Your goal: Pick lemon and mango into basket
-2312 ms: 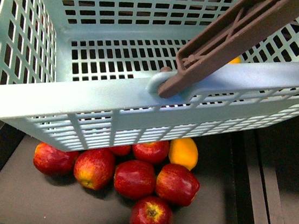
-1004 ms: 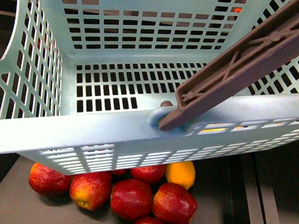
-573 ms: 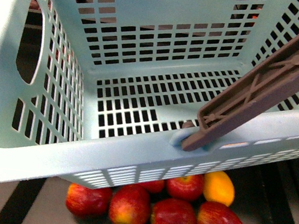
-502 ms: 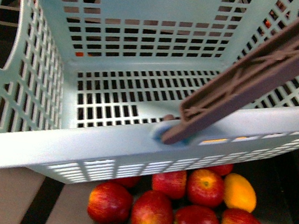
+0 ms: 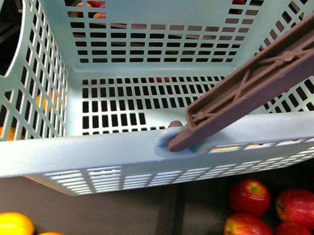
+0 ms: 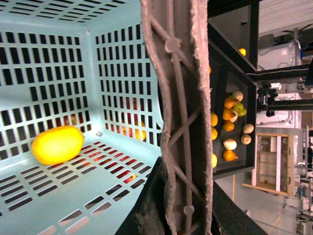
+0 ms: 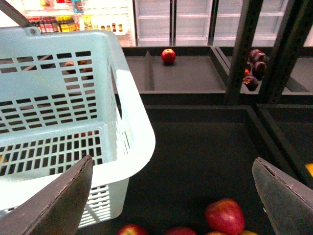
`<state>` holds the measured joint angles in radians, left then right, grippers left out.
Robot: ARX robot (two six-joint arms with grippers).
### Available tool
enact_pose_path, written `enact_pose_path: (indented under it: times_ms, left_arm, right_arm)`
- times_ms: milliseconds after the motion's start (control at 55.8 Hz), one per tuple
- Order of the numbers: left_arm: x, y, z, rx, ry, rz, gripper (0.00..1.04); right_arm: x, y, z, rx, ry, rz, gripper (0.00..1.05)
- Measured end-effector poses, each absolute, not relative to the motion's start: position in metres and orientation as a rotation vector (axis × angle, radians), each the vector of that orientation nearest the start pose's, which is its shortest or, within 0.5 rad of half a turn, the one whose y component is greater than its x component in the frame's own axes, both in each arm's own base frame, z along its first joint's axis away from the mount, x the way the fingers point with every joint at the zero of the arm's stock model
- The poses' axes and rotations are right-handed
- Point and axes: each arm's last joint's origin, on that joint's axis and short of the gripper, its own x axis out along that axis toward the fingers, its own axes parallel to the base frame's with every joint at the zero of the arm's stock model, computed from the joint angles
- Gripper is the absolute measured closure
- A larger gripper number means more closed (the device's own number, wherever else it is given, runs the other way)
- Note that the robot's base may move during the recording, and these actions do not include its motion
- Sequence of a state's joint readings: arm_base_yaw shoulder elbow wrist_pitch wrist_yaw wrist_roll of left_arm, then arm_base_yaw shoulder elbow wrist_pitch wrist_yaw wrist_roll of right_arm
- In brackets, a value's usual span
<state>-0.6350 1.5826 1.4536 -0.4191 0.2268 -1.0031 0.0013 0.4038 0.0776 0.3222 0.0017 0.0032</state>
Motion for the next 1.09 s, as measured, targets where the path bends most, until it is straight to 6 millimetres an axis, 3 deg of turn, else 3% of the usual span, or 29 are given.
enact_pose_path:
  times_ms: [1093]
  left_arm:
    - [0.2836,-0.2148,0.3457,-0.798,0.905,-0.474,0.98]
  right_arm:
    - [0.1252,0.0003,0.1840,0.003,0.009,0.007,0.09]
